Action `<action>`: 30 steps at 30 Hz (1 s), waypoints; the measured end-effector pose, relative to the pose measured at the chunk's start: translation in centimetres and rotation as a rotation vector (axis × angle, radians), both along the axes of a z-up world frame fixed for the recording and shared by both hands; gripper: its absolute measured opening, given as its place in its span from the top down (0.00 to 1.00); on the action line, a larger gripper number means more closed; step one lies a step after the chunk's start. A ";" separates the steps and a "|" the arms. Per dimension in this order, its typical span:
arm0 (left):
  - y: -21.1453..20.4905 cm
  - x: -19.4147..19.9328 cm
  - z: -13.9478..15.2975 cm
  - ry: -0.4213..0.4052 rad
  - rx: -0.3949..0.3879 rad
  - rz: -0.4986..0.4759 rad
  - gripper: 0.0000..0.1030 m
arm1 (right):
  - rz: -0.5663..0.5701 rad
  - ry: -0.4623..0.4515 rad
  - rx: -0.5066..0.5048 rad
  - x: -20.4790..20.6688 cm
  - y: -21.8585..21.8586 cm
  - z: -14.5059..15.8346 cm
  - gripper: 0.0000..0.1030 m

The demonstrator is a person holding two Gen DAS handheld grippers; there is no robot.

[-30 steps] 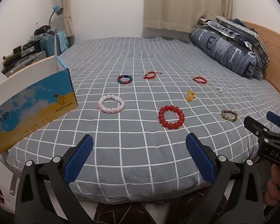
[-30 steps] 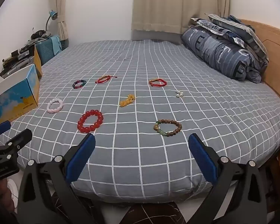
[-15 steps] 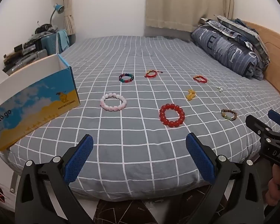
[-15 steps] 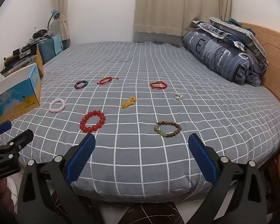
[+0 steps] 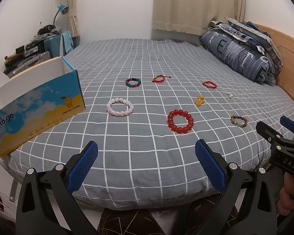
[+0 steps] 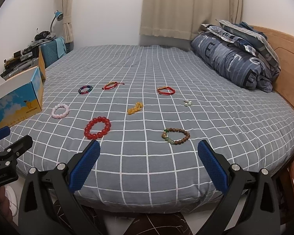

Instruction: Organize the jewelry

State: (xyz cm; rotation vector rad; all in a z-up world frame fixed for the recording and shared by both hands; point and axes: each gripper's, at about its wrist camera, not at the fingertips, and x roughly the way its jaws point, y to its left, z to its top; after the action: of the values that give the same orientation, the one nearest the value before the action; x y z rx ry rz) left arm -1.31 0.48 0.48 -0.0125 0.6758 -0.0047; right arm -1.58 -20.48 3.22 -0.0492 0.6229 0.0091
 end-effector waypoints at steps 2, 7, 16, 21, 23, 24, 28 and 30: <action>0.0 -0.1 -0.1 0.001 -0.001 -0.002 0.05 | -0.003 0.001 0.006 0.0 -0.1 0.0 0.07; -0.1 -0.3 0.0 -0.006 -0.004 -0.005 0.05 | -0.001 -0.001 0.006 -0.2 -0.1 0.0 0.07; -0.2 -0.7 0.1 -0.008 -0.008 0.003 0.05 | 0.002 -0.010 0.006 -0.7 0.0 0.1 0.07; -0.3 -0.8 0.1 -0.008 -0.003 0.009 0.05 | 0.003 -0.007 0.016 -0.8 -0.1 0.1 0.07; -0.2 -0.8 0.1 -0.007 -0.002 0.009 0.05 | 0.005 -0.007 0.015 -0.7 -0.2 0.1 0.07; -0.2 -0.8 0.1 -0.007 -0.005 0.010 0.05 | 0.006 -0.007 0.015 -0.7 -0.2 0.1 0.07; -0.2 -0.8 0.1 -0.006 0.001 0.016 0.05 | 0.007 -0.013 0.009 -0.8 -0.2 0.2 0.07; -0.2 -0.9 0.1 -0.007 0.002 0.018 0.05 | 0.009 -0.017 0.007 -0.9 -0.1 0.2 0.07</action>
State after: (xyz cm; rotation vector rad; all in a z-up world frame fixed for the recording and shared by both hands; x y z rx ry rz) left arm -2.16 0.32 0.60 -0.0169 0.6682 0.0129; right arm -2.47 -20.60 3.44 -0.0451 0.6057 0.0200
